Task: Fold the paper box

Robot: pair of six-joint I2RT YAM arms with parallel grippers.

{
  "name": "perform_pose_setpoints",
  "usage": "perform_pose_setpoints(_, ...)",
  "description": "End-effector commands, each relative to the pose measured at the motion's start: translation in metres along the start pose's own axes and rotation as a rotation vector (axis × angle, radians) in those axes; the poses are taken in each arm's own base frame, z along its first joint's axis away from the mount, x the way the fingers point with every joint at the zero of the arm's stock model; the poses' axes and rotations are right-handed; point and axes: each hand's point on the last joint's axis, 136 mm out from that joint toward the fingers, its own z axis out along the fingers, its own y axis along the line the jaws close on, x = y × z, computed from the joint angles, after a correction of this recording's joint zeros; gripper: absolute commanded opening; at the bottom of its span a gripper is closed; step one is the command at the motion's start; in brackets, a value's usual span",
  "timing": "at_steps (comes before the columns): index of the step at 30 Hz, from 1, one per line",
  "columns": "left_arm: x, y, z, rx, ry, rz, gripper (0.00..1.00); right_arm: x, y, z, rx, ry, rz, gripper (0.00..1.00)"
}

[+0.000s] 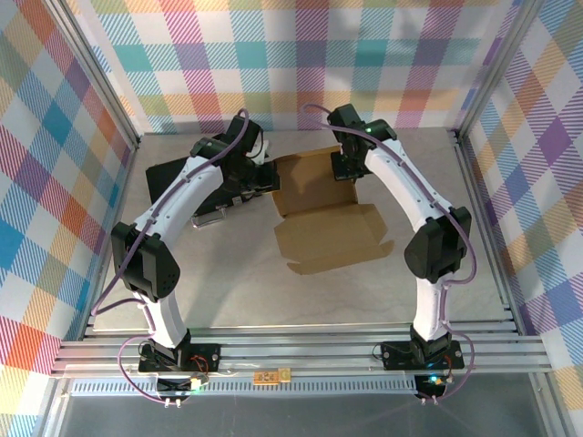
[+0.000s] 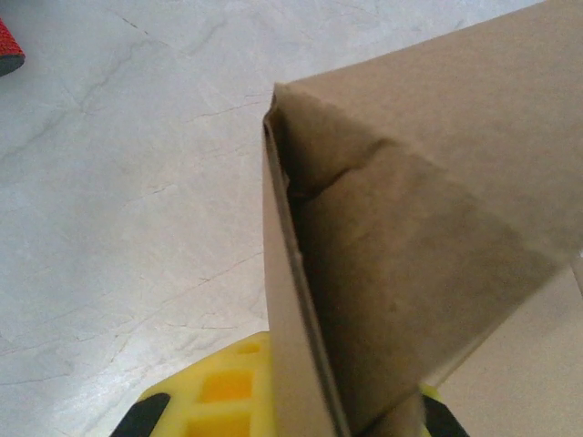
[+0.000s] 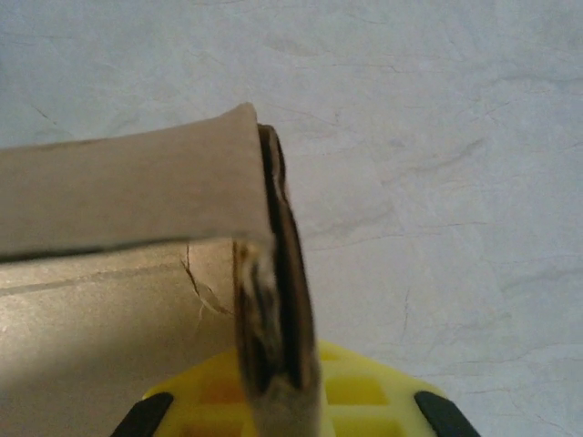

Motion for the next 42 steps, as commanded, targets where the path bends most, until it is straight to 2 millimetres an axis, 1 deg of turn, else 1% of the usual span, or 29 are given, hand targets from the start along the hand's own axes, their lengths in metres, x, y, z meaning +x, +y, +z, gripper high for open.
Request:
perform_pose_setpoints(1, -0.007, -0.006, -0.015, 0.018, -0.027, -0.006, 0.00, -0.002, -0.024, 0.003, 0.151, -0.003, 0.017, 0.03)
perform_pose_setpoints(3, -0.008, -0.005, -0.015, 0.012, -0.026, -0.007, 0.00, -0.002, -0.029, 0.000, 0.196, -0.007, 0.016, 0.00)
perform_pose_setpoints(10, -0.008, -0.003, -0.014, -0.003, -0.023, -0.012, 0.00, 0.003, -0.058, -0.008, 0.420, -0.007, 0.005, 0.00)
perform_pose_setpoints(12, -0.008, -0.004, -0.015, 0.001, -0.023, -0.011, 0.00, 0.003, -0.055, -0.008, 0.395, -0.008, 0.002, 0.00)
perform_pose_setpoints(14, -0.008, -0.003, -0.014, 0.001, -0.022, -0.012, 0.00, 0.001, -0.036, -0.006, 0.277, -0.024, -0.011, 0.00)
perform_pose_setpoints(15, -0.009, -0.004, -0.015, 0.003, -0.023, -0.011, 0.00, 0.000, -0.030, -0.008, 0.230, -0.033, -0.002, 0.00)
perform_pose_setpoints(16, -0.009, -0.004, -0.015, 0.004, -0.023, -0.011, 0.00, -0.002, -0.025, -0.010, 0.196, -0.040, -0.006, 0.02)
perform_pose_setpoints(19, -0.009, -0.006, -0.015, 0.010, -0.024, -0.010, 0.00, -0.007, -0.015, -0.020, 0.118, -0.057, -0.001, 0.12)
perform_pose_setpoints(21, -0.008, -0.005, -0.014, 0.010, -0.020, -0.010, 0.00, -0.010, -0.011, -0.027, 0.079, -0.070, -0.001, 0.22)
perform_pose_setpoints(23, -0.008, -0.005, -0.014, 0.011, -0.020, -0.010, 0.00, -0.013, -0.007, -0.036, 0.020, -0.073, 0.014, 0.36)
perform_pose_setpoints(25, -0.008, -0.005, -0.014, 0.012, -0.019, -0.010, 0.00, -0.015, -0.002, -0.044, -0.037, -0.077, 0.031, 0.44)
perform_pose_setpoints(26, -0.008, -0.005, -0.014, 0.011, -0.019, -0.011, 0.00, -0.016, 0.002, -0.049, -0.078, -0.079, 0.037, 0.47)
perform_pose_setpoints(30, -0.008, -0.005, -0.014, 0.010, -0.020, -0.008, 0.00, -0.018, 0.011, -0.061, -0.161, -0.089, 0.045, 0.53)
perform_pose_setpoints(33, -0.009, -0.006, -0.014, 0.012, -0.022, -0.008, 0.00, -0.015, 0.012, -0.055, -0.164, -0.067, 0.040, 0.54)
perform_pose_setpoints(35, -0.009, -0.006, -0.015, 0.012, -0.024, -0.007, 0.00, -0.009, 0.011, -0.044, -0.156, -0.040, 0.039, 0.53)
perform_pose_setpoints(38, -0.009, -0.007, -0.016, 0.014, -0.023, -0.008, 0.00, -0.002, 0.008, -0.033, -0.150, -0.023, 0.046, 0.51)
perform_pose_setpoints(42, -0.008, -0.007, -0.016, 0.017, -0.021, -0.008, 0.00, 0.002, 0.005, -0.017, -0.128, -0.008, 0.037, 0.43)
